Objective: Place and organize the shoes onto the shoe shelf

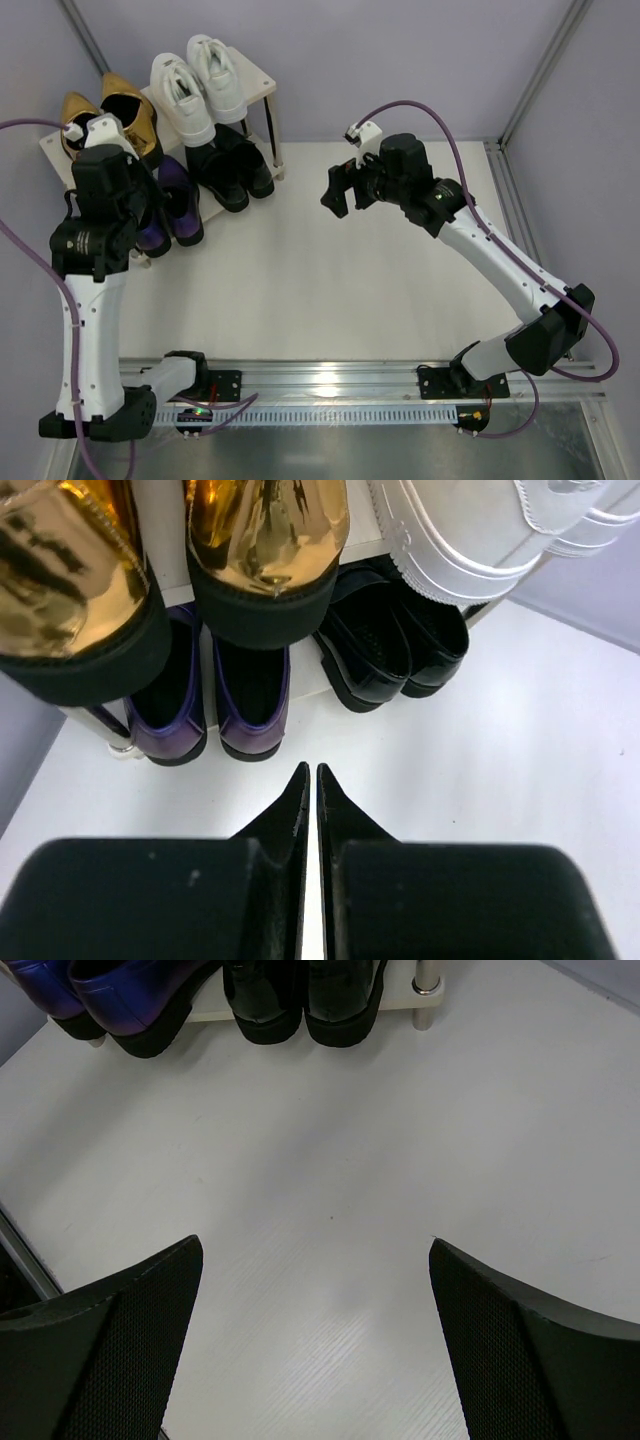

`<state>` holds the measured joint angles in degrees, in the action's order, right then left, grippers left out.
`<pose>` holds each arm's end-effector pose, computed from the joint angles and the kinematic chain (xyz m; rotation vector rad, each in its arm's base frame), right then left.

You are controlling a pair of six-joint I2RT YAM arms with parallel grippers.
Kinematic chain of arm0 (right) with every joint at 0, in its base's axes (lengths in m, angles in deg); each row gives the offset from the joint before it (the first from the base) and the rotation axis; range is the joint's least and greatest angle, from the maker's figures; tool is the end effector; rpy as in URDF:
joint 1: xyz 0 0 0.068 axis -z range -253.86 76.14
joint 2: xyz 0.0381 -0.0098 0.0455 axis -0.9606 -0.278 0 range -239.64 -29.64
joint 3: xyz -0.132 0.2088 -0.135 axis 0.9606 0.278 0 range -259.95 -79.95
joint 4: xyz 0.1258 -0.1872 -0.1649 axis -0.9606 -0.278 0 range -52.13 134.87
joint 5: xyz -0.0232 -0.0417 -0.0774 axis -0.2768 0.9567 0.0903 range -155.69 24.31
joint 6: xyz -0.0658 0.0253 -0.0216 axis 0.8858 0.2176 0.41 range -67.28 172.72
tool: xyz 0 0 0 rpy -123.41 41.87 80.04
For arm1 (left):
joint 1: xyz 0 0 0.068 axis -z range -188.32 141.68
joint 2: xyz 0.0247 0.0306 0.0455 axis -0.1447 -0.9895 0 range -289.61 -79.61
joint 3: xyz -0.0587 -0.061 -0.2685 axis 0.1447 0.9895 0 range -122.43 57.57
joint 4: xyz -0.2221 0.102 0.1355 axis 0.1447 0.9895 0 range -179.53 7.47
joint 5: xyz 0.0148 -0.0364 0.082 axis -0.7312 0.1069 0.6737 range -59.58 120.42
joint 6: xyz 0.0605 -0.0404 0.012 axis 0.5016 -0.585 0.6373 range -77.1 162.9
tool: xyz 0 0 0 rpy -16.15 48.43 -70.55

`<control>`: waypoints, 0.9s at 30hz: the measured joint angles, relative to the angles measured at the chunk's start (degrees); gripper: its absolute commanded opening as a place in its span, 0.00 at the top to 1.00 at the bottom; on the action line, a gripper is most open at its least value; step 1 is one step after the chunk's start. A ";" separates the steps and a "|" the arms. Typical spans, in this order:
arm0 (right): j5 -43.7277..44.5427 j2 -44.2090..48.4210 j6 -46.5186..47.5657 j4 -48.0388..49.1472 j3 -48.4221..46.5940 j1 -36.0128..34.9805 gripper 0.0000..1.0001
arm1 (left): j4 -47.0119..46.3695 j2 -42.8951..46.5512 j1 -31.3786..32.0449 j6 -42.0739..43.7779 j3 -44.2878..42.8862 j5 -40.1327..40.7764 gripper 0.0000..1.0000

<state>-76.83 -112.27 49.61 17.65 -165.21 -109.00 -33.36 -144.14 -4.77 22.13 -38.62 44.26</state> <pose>0.2943 0.2218 0.4003 -0.6863 1.9275 0.6178 0.2183 0.0011 0.4942 -0.4492 1.9340 -0.0333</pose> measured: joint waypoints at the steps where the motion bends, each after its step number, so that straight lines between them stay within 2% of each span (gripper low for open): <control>1: 0.00 -0.02 0.00 0.00 0.00 0.00 0.06 | 0.46 1.07 0.00 -0.26 0.00 -0.20 1.00; 6: -0.02 -0.02 -0.02 0.00 0.02 0.00 0.06 | 1.90 3.89 -0.04 -1.84 2.69 -5.33 1.00; 12: 0.26 0.02 -0.04 0.28 1.88 0.00 0.06 | 1.46 9.03 0.66 -3.43 20.39 -11.58 1.00; 15: 0.52 0.02 -0.24 0.24 3.19 0.00 0.06 | 1.64 11.43 1.11 -4.44 26.62 -13.07 1.00; 21: 0.66 0.02 -1.75 0.85 4.00 0.00 0.06 | -1.01 14.47 3.78 -5.90 34.60 -13.03 1.00; 27: 0.68 0.00 -2.84 1.73 4.90 0.00 0.06 | -6.64 7.78 11.56 -8.52 38.23 -7.65 1.00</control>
<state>-76.15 -112.27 46.76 19.38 -160.31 -109.00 -40.01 -136.36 6.79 13.60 -0.39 36.61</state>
